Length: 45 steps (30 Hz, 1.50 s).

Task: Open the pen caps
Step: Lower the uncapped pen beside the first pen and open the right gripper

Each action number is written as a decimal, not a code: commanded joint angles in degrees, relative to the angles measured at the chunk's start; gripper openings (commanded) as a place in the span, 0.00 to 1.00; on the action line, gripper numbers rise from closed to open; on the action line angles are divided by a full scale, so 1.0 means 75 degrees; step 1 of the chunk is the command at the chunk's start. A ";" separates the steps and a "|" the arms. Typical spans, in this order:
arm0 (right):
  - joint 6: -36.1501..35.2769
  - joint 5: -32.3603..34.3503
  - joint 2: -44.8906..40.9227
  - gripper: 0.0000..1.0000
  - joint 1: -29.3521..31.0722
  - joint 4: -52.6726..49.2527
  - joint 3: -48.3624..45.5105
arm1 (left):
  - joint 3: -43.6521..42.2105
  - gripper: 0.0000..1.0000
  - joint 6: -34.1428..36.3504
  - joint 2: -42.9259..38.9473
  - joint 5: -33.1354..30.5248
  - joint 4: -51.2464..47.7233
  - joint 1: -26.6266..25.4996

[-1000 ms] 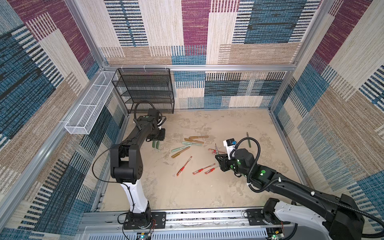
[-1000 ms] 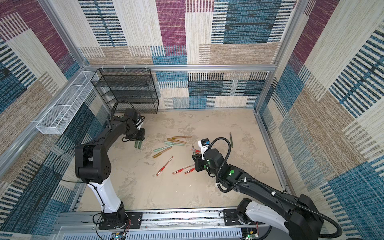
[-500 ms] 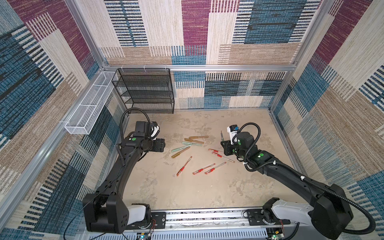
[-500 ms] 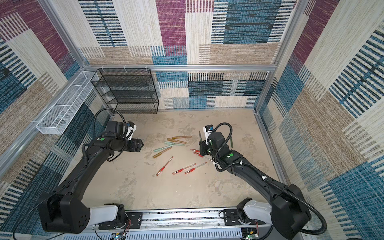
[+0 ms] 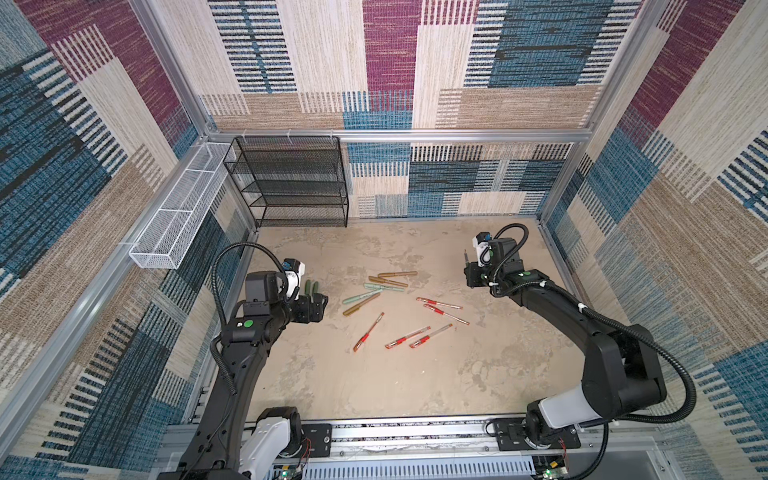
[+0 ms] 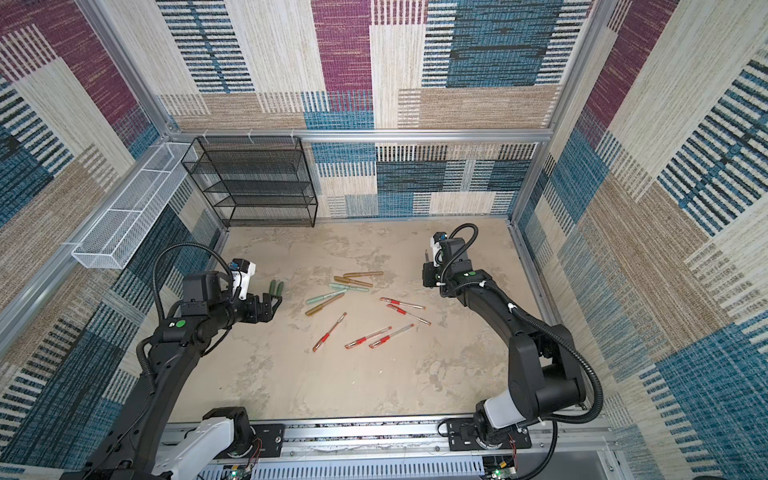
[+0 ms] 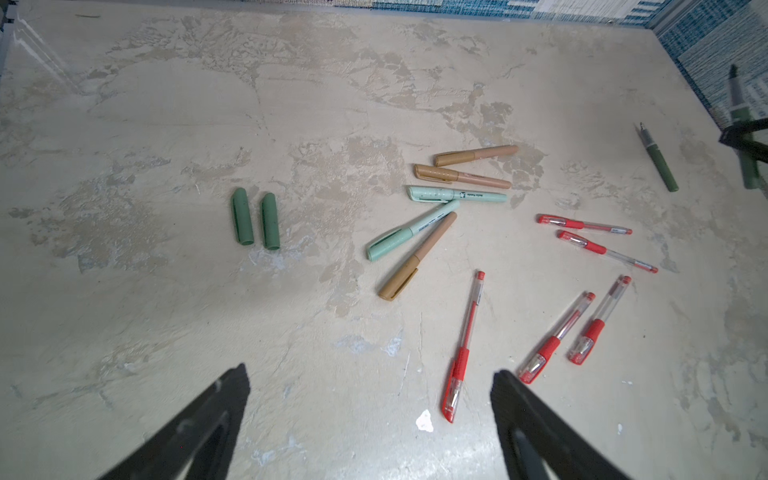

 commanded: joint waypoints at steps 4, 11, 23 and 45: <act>-0.0744 -0.0080 0.0709 0.09 -0.0638 -0.0018 0.0160 | 0.0271 0.96 0.0178 -0.0087 -0.0056 0.0183 0.0138; -0.0685 -0.0738 0.1739 0.08 -0.1355 -0.0037 0.0558 | 0.0196 0.96 0.0157 -0.0061 0.0120 0.0306 0.0141; -0.0692 0.0050 0.2913 0.11 -0.1462 -0.0288 0.1096 | 0.0238 0.96 0.0193 0.0090 0.0084 0.0313 0.0173; -0.0533 -0.0139 0.2650 0.31 -0.1455 -0.0369 0.1219 | 0.0125 0.96 0.0239 0.0016 0.0059 0.0397 0.0245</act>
